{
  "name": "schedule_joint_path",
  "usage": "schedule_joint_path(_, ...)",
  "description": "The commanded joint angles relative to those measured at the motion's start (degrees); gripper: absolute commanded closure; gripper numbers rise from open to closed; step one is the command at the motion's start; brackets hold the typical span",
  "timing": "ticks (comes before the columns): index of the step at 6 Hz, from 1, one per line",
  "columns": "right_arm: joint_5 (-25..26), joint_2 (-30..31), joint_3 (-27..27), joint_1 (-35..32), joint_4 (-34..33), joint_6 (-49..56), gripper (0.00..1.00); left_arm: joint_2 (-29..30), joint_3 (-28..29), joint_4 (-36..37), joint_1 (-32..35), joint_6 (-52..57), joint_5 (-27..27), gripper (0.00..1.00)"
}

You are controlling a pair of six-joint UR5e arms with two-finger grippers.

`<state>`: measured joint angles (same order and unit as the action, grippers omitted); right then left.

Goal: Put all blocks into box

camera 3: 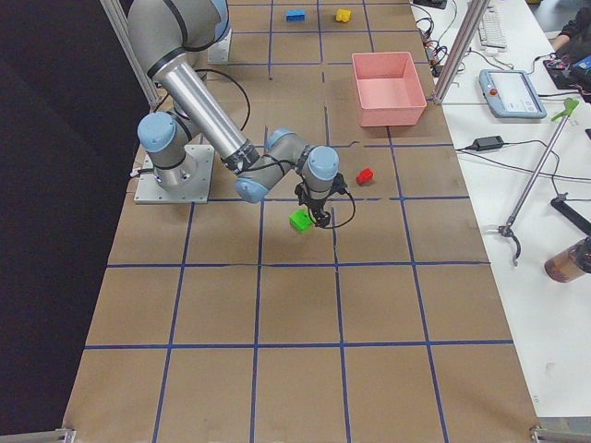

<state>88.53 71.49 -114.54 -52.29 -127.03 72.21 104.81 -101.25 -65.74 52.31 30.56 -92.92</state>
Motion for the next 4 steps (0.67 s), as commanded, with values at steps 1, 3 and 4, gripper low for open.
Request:
schedule_joint_path(1,0.5,-0.3,-2.0,0.0,-0.5,0.0,0.00,3.7,-0.4,1.6,-0.1,-0.8,0.0,0.01)
schedule_joint_path(3,0.8,-0.3,-2.1,0.0,-1.6,1.4,0.01,5.0,-4.4,3.9,-2.3,-0.4,0.1,0.01)
schedule_joint_path(4,0.8,-0.3,-2.0,0.0,-1.6,1.5,0.03,5.4,-6.8,8.2,-2.3,-0.2,0.0,0.01)
